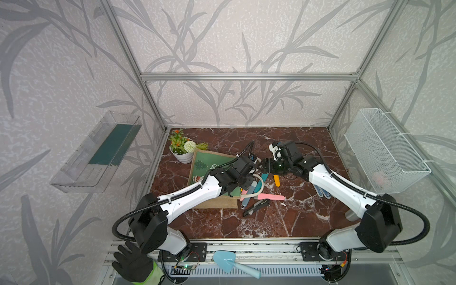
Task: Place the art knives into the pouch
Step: Adjust the pouch at the center of the board.
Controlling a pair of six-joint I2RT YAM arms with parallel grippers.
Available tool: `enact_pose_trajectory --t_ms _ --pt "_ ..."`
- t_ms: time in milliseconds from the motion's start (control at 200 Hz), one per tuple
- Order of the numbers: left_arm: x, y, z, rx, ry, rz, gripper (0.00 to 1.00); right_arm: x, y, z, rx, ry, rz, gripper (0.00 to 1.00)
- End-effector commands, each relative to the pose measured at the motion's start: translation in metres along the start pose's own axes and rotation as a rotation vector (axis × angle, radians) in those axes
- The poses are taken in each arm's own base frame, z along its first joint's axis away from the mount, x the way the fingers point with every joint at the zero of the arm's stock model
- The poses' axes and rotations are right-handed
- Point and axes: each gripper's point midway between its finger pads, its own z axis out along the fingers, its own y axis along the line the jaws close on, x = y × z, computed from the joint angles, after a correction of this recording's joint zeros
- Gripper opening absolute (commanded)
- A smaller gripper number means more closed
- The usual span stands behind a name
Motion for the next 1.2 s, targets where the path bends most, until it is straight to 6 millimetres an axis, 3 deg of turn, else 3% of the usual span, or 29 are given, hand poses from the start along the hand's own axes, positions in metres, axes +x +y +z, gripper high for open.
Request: enact_pose_trajectory --t_ms 0,85,210,360,565,825,1194 --pt "-0.033 0.021 -0.032 -0.090 -0.088 -0.032 0.00 0.001 -0.011 -0.008 0.042 -0.037 0.019 0.77" --pt "-0.039 0.027 -0.039 -0.126 -0.090 -0.029 0.00 0.009 -0.019 -0.001 0.051 -0.026 0.037 0.75" --pt "-0.045 0.036 -0.050 -0.169 -0.112 -0.037 0.00 0.025 -0.039 0.025 0.085 0.020 0.090 0.65" --pt "-0.055 0.038 -0.066 -0.161 -0.161 -0.046 0.00 0.033 -0.049 0.051 0.097 0.069 0.099 0.62" --pt "-0.057 0.036 -0.082 -0.128 -0.202 -0.051 0.00 0.026 -0.052 0.073 0.096 0.077 0.112 0.60" --pt "-0.062 0.049 -0.110 -0.155 -0.281 -0.082 0.00 0.023 -0.062 0.100 0.120 0.106 0.146 0.58" --pt "-0.065 0.060 -0.141 -0.161 -0.433 -0.128 0.00 0.023 -0.066 0.120 0.123 0.131 0.186 0.57"
